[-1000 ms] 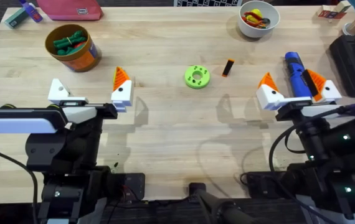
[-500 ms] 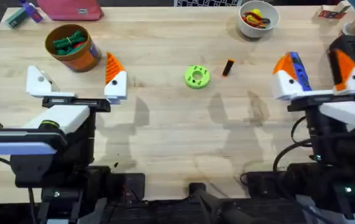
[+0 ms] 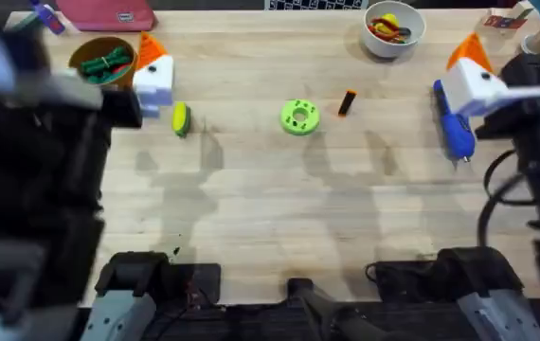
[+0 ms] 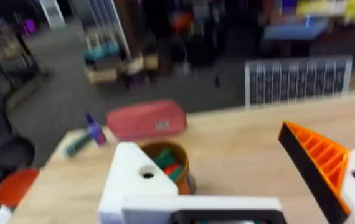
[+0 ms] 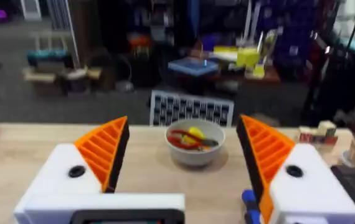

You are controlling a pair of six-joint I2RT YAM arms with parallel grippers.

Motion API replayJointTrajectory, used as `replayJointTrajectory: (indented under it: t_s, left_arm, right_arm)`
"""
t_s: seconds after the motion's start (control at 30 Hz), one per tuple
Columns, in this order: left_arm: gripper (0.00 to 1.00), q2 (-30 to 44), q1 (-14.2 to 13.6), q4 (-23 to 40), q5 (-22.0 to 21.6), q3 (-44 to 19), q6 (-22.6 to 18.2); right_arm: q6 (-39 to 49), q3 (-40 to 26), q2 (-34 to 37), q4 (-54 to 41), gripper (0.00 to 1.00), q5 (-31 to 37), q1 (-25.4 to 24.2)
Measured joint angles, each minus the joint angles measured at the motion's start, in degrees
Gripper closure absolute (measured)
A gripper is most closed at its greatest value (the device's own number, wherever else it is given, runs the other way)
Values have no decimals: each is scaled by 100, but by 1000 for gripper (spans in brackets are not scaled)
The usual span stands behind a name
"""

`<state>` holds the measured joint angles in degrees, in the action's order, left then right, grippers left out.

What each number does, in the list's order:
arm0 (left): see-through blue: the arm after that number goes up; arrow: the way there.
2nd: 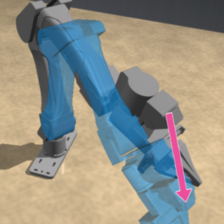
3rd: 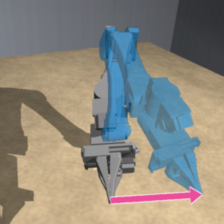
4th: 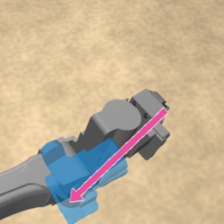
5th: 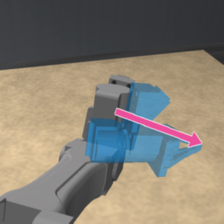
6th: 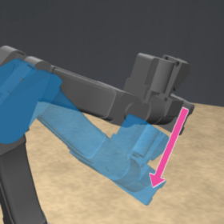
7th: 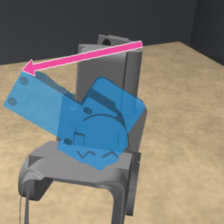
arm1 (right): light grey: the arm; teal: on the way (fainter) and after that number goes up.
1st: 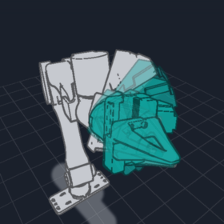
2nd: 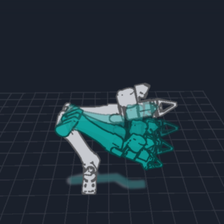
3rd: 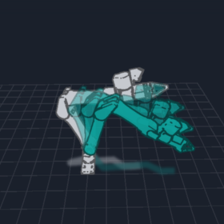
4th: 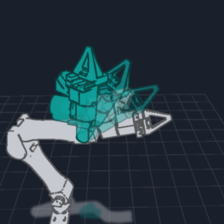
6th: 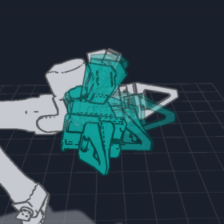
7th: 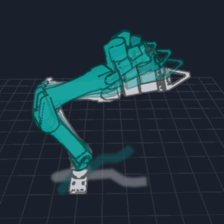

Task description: Pick up the gripper from the table and insert it into the empty holder that is missing its gripper. Then pick up a screw, insert it into the mounting hole, and use the screwdriver to tighten it. Finally, clean up the table by picking up the vegetable and placing it into the bucket.

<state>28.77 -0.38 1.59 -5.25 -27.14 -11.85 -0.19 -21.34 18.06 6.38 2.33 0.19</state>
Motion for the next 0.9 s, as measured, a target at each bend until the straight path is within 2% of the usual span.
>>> replayJointTrajectory:
  t_s: [0.27, 0.5, 0.7, 0.9]
  left_arm:
    - [15, 2200, 0, 1752, -38, -1820, -38]
    - [15, 3552, 0, 3339, 81, -3315, -7]
    - [16, 4319, 140, 4433, 314, -4203, 316]
    - [16, 4718, 590, 4975, 956, -4398, 657]
  right_arm:
    - [0, -1990, 2239, -1995, 7, 2, 0]
    - [0, -3367, 3674, -3497, 7, 2, 0]
    - [0, -3852, 4379, -4235, 8, 2, 0]
    - [0, -3878, 4505, -4575, 7, 2, 0]
